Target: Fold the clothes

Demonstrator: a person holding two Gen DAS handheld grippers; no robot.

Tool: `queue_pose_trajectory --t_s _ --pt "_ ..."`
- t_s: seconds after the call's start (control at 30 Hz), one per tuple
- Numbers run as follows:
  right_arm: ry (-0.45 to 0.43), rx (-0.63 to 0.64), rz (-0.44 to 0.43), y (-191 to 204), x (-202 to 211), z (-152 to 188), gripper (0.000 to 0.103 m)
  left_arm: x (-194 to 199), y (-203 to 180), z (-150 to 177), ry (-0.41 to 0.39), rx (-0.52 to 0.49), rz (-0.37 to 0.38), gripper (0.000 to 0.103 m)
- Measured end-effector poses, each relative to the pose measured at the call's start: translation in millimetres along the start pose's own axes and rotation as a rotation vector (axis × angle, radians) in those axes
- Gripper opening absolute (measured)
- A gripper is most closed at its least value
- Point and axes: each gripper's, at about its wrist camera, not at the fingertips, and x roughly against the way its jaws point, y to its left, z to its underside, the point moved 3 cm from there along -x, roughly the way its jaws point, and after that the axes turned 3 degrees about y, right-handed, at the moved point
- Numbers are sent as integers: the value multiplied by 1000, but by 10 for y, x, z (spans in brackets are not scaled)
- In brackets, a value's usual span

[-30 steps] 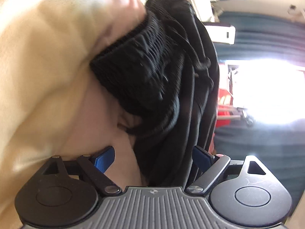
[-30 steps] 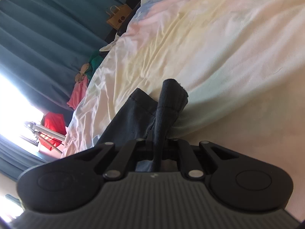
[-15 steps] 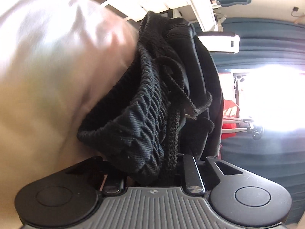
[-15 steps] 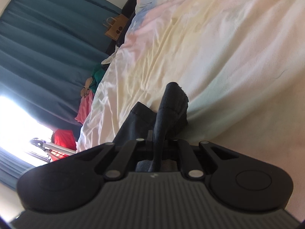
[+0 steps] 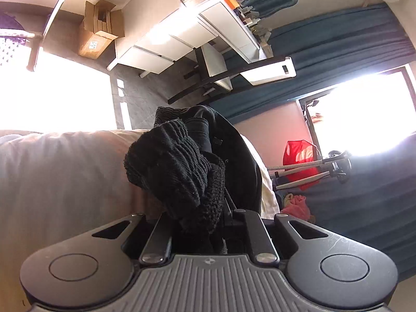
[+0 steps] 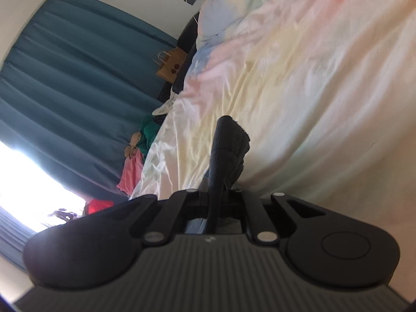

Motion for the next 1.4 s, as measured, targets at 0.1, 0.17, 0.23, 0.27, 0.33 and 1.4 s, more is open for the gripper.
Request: queue_pose_trajectory --t_s 0.1,0.17,0.23,0.27,0.33,1.4 --pt "-47 40 9 76 161 -39 7 335 458 -21 29 -13 1 14" --pt "-56 51 37 52 228 -69 7 424 640 52 51 -31 -6 14" --pt "-40 55 76 -30 244 -107 7 419 784 99 71 -66 -34 14" --pt "-16 89 106 -72 204 -106 7 393 876 139 84 -81 -59 14" --pt "31 156 165 -157 126 -106 7 318 1055 215 108 -119 -123 14" --pt "140 526 265 -185 -166 2 7 -178 1250 426 131 -398 -199 17"
